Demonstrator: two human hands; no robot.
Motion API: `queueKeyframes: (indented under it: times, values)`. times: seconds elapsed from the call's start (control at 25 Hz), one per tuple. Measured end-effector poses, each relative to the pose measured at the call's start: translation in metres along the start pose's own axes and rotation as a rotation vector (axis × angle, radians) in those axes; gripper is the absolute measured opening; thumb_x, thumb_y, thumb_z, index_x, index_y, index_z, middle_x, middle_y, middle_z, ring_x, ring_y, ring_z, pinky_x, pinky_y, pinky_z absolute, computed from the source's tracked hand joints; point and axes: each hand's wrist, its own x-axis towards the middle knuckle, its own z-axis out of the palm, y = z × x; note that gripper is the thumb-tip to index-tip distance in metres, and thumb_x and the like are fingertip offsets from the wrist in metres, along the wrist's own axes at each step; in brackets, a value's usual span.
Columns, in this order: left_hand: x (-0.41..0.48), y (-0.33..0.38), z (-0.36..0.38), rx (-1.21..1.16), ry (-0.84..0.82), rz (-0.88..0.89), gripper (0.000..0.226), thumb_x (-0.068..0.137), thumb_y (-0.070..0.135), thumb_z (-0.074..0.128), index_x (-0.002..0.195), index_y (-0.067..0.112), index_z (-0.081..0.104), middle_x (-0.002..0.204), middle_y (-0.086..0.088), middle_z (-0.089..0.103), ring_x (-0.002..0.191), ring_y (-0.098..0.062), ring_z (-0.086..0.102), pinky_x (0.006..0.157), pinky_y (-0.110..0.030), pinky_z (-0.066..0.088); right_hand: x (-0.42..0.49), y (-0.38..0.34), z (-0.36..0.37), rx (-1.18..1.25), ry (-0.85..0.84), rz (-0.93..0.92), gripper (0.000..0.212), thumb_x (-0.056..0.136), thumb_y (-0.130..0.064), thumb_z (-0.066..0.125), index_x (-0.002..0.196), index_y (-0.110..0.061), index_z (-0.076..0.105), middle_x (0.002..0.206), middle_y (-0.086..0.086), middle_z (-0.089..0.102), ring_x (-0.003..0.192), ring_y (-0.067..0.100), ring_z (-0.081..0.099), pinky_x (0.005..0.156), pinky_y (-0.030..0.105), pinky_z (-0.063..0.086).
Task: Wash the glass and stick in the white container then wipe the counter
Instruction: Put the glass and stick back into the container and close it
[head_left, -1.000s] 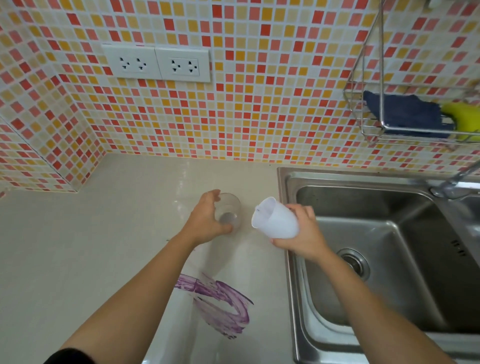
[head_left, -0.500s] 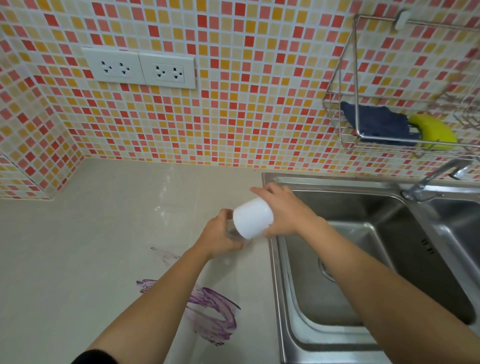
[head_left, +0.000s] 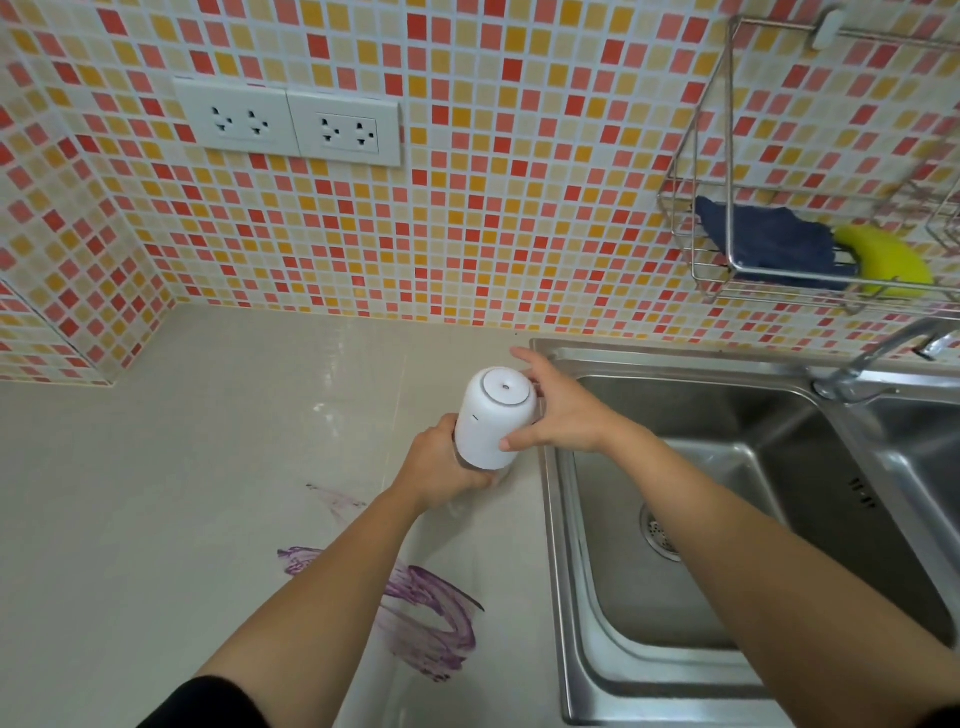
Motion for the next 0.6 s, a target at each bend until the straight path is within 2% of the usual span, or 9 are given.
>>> queueKeyframes:
  times: [0.08,0.16,0.24,0.36,0.44,0.48,0.6]
  values:
    - [-0.001,-0.001,0.002,-0.023,0.011,0.012,0.078,0.061,0.029,0.085,0.127,0.017,0.045,0.113,0.002,0.06,0.101,-0.019,0.057,0.082,-0.032,0.05,-0.003,0.01,0.008,0.113,0.068,-0.001,0.099,0.058,-0.023,0.087,0.136,-0.028,0.028,0.133,-0.006,0.045,0.12,0.015,0.045,0.103,0.043,0.042]
    - [-0.003,-0.004,0.004,-0.053,0.024,0.011,0.078,0.06,0.03,0.085,0.127,0.017,0.045,0.112,0.004,0.059,0.1,-0.017,0.058,0.078,-0.027,0.048,-0.004,0.016,0.018,0.122,0.133,-0.024,0.089,0.054,-0.029,0.089,0.126,-0.029,0.036,0.127,-0.007,0.048,0.115,0.014,0.048,0.098,0.045,0.045]
    - [-0.004,-0.006,0.004,-0.068,0.024,0.016,0.08,0.059,0.033,0.085,0.127,0.018,0.046,0.112,0.006,0.059,0.101,-0.015,0.058,0.077,-0.023,0.046,-0.004,0.018,0.029,0.09,0.179,-0.071,0.096,0.048,-0.035,0.089,0.127,-0.03,0.033,0.125,-0.005,0.044,0.115,0.015,0.047,0.099,0.041,0.044]
    - [-0.002,-0.008,0.002,-0.047,0.001,0.033,0.087,0.053,0.04,0.081,0.13,0.019,0.045,0.115,0.005,0.06,0.103,-0.015,0.058,0.08,-0.025,0.048,-0.003,0.019,0.031,0.05,0.068,-0.155,0.108,0.054,-0.021,0.084,0.14,-0.035,0.02,0.137,-0.006,0.029,0.128,0.014,0.034,0.107,0.034,0.036]
    - [-0.001,-0.009,-0.001,-0.04,-0.003,0.032,0.085,0.054,0.038,0.082,0.129,0.019,0.046,0.114,0.005,0.06,0.103,-0.015,0.058,0.081,-0.027,0.049,0.001,0.018,0.023,0.032,-0.014,-0.189,0.102,0.061,-0.008,0.079,0.142,-0.034,0.023,0.145,-0.007,0.026,0.133,0.012,0.028,0.108,0.035,0.035]
    - [0.0,-0.01,-0.002,-0.035,-0.006,0.041,0.084,0.056,0.036,0.083,0.129,0.02,0.046,0.114,0.005,0.061,0.103,-0.015,0.058,0.08,-0.026,0.049,0.002,0.017,0.02,0.016,-0.014,-0.199,0.097,0.063,-0.009,0.079,0.14,-0.033,0.027,0.144,-0.007,0.03,0.132,0.012,0.031,0.107,0.036,0.037]
    - [0.001,-0.014,-0.001,-0.007,-0.015,0.075,0.079,0.061,0.031,0.085,0.129,0.022,0.045,0.112,0.006,0.062,0.099,-0.014,0.059,0.074,-0.018,0.046,0.003,0.015,0.02,-0.11,0.067,-0.196,0.093,0.058,-0.028,0.086,0.135,-0.034,0.033,0.129,-0.004,0.037,0.121,0.014,0.039,0.104,0.035,0.038]
